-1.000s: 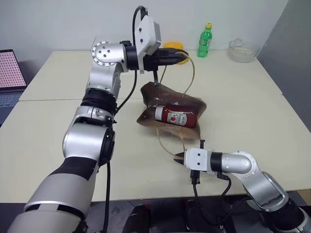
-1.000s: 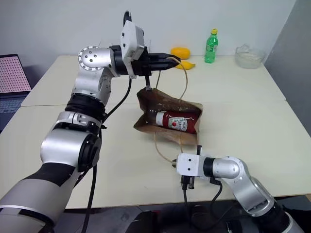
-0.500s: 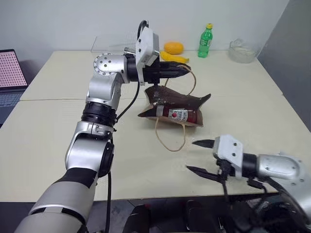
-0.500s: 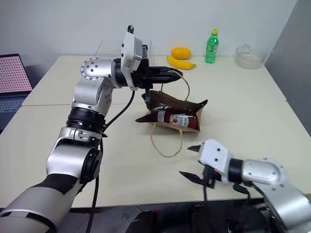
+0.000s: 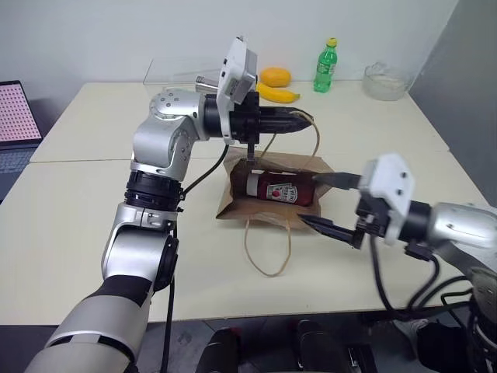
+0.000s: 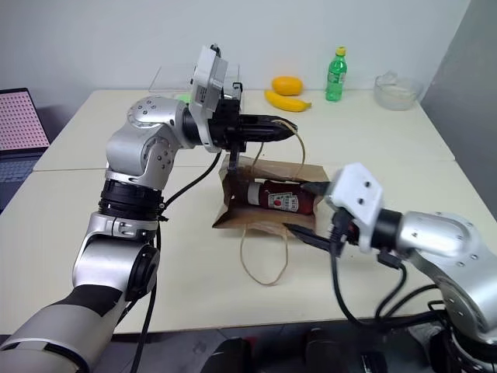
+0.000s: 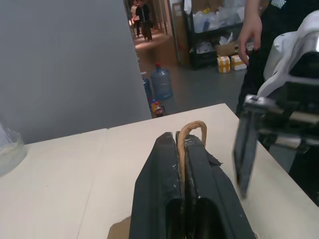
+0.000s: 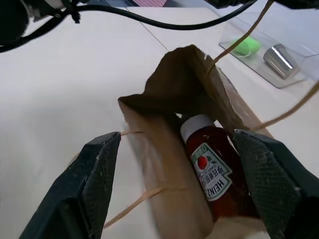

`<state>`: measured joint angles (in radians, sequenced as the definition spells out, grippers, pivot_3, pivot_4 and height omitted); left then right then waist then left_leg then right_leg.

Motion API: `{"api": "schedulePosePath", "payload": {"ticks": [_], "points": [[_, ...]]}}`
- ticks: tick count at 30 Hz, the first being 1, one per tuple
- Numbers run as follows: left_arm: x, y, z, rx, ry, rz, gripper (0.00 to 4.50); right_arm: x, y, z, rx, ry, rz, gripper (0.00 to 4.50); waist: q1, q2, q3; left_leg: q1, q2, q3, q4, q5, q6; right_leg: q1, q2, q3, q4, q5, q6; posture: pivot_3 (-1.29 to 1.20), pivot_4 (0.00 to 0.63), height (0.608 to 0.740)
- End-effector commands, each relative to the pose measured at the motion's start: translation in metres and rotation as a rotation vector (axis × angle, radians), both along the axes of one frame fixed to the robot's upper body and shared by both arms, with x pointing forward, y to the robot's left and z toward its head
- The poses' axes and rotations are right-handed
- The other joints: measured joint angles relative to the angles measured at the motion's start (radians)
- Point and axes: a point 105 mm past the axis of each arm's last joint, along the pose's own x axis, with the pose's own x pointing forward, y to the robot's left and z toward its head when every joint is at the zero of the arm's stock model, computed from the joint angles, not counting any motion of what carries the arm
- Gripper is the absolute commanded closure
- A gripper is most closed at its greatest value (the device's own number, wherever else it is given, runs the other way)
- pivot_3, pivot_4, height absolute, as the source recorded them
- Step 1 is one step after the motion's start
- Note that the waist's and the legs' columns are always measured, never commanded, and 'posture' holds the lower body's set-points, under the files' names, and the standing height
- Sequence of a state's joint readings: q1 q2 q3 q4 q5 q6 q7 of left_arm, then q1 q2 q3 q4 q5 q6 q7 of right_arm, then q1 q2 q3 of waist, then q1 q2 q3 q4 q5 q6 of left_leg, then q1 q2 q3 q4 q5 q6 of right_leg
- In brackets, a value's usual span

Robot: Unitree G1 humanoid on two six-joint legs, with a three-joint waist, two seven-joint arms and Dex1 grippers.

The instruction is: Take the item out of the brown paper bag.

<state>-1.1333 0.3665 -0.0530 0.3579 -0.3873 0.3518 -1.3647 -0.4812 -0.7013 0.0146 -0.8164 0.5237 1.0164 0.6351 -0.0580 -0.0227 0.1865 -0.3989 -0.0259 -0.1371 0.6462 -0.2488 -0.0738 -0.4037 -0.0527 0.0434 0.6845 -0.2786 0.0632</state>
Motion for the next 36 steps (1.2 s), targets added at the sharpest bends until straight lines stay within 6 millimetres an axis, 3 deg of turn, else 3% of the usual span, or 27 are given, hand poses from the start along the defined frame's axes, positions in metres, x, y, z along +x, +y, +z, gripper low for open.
{"api": "schedulePosePath", "payload": {"ticks": [1,7,11,20,27,30,33,36], "points": [[-0.008,-0.003,0.011,-0.022,-0.040,-0.023,4.50,0.013,0.008,-0.007,-0.086,-0.054,-0.020,0.72,0.000,0.000,0.000,0.000,0.000,0.000,0.000,0.000,0.000,0.000,0.000,0.000,0.000,0.000,0.000,0.00,0.150,0.740],[-0.008,-0.004,0.012,-0.035,-0.036,-0.018,4.50,0.031,0.022,-0.020,-0.156,-0.091,-0.049,0.72,0.000,0.000,0.000,-0.001,0.000,0.000,0.000,0.000,0.000,-0.001,0.000,0.000,-0.001,0.000,0.000,0.00,0.150,0.740],[-0.008,-0.005,0.011,-0.038,-0.037,-0.019,4.50,0.046,0.030,-0.026,-0.166,-0.095,-0.089,0.05,0.000,0.000,0.000,-0.001,0.000,0.000,0.000,0.000,0.000,-0.001,0.000,0.000,-0.001,0.000,0.000,0.00,0.150,0.740],[-0.008,-0.009,0.013,-0.052,-0.042,-0.030,4.50,0.089,0.050,-0.053,-0.319,-0.147,-0.206,0.05,-0.003,0.000,0.000,0.000,0.000,0.000,0.000,0.000,0.000,-0.001,0.000,0.000,-0.001,0.000,0.000,0.00,0.150,0.740],[-0.009,-0.008,0.013,-0.064,-0.052,-0.018,4.50,0.105,0.055,-0.068,-0.534,-0.301,-0.182,0.05,-0.009,0.000,0.000,0.000,0.000,0.000,0.000,0.000,-0.001,-0.001,0.000,0.000,0.000,0.000,0.000,0.00,0.150,0.740],[-0.009,-0.007,0.014,-0.069,-0.058,-0.010,4.50,0.102,0.058,-0.063,-0.539,-0.319,-0.162,0.05,-0.009,0.000,0.000,0.000,0.000,0.000,0.000,0.002,-0.003,-0.001,0.000,0.000,0.000,0.000,0.000,0.00,0.150,0.740],[-0.007,-0.004,0.015,-0.072,-0.065,0.006,4.50,0.074,0.065,-0.044,-0.438,-0.248,-0.091,0.05,-0.009,0.000,0.000,0.000,0.000,-0.001,0.000,0.002,-0.003,-0.001,0.000,0.000,0.000,0.000,0.000,0.00,0.150,0.740],[-0.007,-0.004,0.015,-0.073,-0.066,0.010,4.50,0.051,0.064,-0.039,-0.370,-0.140,-0.035,0.05,-0.007,0.000,0.000,-0.001,0.000,-0.001,-0.001,0.002,-0.003,-0.001,0.000,-0.001,-0.001,0.000,0.000,0.00,0.150,0.740]]}}
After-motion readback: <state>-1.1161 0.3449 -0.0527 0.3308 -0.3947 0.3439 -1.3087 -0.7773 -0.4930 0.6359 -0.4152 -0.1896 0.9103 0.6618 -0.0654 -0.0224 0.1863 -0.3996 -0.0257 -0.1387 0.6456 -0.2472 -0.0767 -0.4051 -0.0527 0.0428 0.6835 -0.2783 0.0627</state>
